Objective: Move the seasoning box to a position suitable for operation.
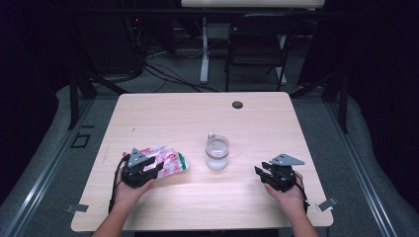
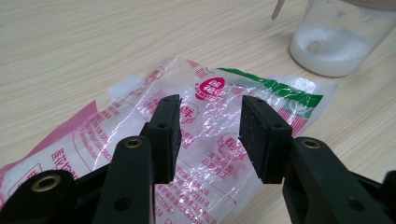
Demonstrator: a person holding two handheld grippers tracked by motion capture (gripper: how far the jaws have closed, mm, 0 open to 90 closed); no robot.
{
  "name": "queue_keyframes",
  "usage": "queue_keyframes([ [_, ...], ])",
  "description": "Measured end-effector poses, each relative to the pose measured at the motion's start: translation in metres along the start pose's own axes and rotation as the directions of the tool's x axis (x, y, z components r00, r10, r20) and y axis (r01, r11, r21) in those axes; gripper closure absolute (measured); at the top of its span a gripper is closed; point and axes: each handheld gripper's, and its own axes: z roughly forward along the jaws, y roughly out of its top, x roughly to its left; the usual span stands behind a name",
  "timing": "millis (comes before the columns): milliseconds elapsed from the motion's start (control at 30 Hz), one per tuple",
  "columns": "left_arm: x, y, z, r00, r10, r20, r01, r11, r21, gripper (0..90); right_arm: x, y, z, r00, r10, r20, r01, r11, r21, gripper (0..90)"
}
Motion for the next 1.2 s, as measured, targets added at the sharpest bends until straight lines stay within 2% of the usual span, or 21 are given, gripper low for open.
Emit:
queue_keyframes([
  [200, 0.006, -0.003, -0.005, 0.9991, -0.043, 0.000, 0.043, 0.9990, -0.012, 58.6, 0.004, 0.003, 0.007, 0.9997, -0.023, -0.009, 0.023, 1.000, 0.011, 63.1],
  [433, 0.012, -0.010, -0.017, 0.9968, -0.079, -0.014, 0.078, 0.9967, -0.024, 58.8, 0.009, 0.011, 0.014, 0.9994, -0.030, -0.021, 0.029, 1.000, -0.010, 65.3],
  [633, 0.019, -0.017, -0.027, 0.9923, -0.119, -0.034, 0.118, 0.9925, -0.033, 59.2, 0.018, 0.018, 0.025, 0.9971, -0.055, -0.053, 0.055, 0.998, -0.010, 65.5],
  [700, 0.021, -0.021, -0.031, 0.9903, -0.131, -0.046, 0.129, 0.9911, -0.032, 59.2, 0.021, 0.021, 0.032, 0.9950, -0.064, -0.077, 0.064, 0.998, -0.003, 64.6],
  [867, 0.023, -0.026, -0.038, 0.9884, -0.138, -0.063, 0.136, 0.9899, -0.039, 60.0, 0.026, 0.026, 0.039, 0.9929, -0.066, -0.100, 0.064, 0.998, -0.022, 64.5],
  [1000, 0.024, -0.030, -0.044, 0.9863, -0.147, -0.075, 0.144, 0.9888, -0.039, 61.3, 0.030, 0.030, 0.046, 0.9911, -0.086, -0.101, 0.086, 0.996, -0.009, 66.1],
  [1100, 0.024, -0.031, -0.046, 0.9855, -0.152, -0.076, 0.150, 0.9882, -0.032, 67.7, 0.032, 0.033, 0.055, 0.9917, -0.081, -0.100, 0.081, 0.997, -0.011, 70.1],
  [1200, 0.021, -0.031, -0.048, 0.9879, -0.132, -0.081, 0.131, 0.9911, -0.023, 73.0, 0.030, 0.034, 0.056, 0.9937, -0.067, -0.090, 0.067, 0.998, -0.007, 71.3],
])
